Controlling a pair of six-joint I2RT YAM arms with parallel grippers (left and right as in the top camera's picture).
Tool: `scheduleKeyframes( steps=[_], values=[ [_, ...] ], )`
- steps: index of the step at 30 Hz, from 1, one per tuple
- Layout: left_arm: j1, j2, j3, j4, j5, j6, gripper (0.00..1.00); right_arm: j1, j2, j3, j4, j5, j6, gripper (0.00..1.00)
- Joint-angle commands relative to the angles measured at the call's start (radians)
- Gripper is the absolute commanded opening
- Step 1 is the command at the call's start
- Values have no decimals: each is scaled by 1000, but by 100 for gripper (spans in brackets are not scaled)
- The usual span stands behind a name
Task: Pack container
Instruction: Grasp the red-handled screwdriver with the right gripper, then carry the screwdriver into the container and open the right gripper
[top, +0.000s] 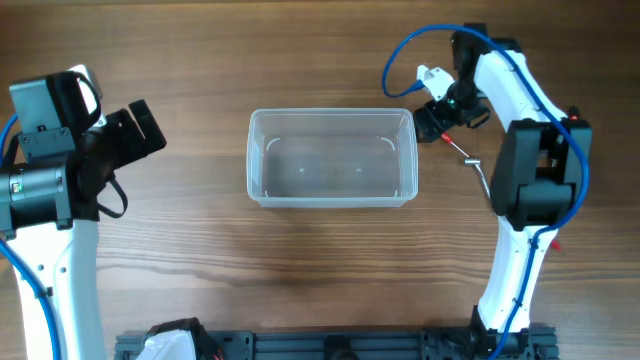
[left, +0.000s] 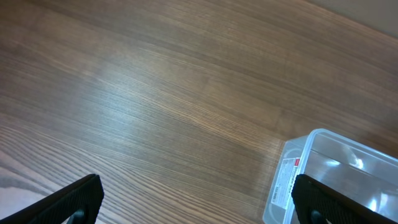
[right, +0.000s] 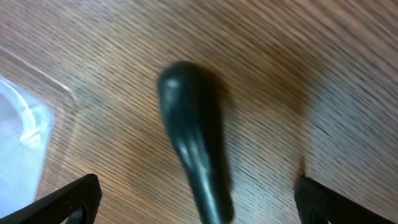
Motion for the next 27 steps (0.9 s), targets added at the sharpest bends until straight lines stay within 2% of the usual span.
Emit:
scheduleKeyframes(
  steps=[1,3,10,15,18,26,27],
  values=[
    [6,0,6,-1,19,-13,100,31,15,10,3,46,-48,99],
    [6,0,6,-5,19,-13,100,35,17,10,8,90,-68,95],
    [6,0,6,-18,19,-13,100,35,23,-36,43,97,-66,94],
    [6,0,6,-21,19,-13,100,35,23,-48,53,96,-63,78],
    [6,0,6,-21,20,-13,100,35,23,-48,51,96,-57,61],
    [6,0,6,-21,19,-13,100,35,23,-48,53,96,-10,24],
    [6,0,6,-21,19,-13,100,35,23,-48,53,96,-10,22]
  ],
)
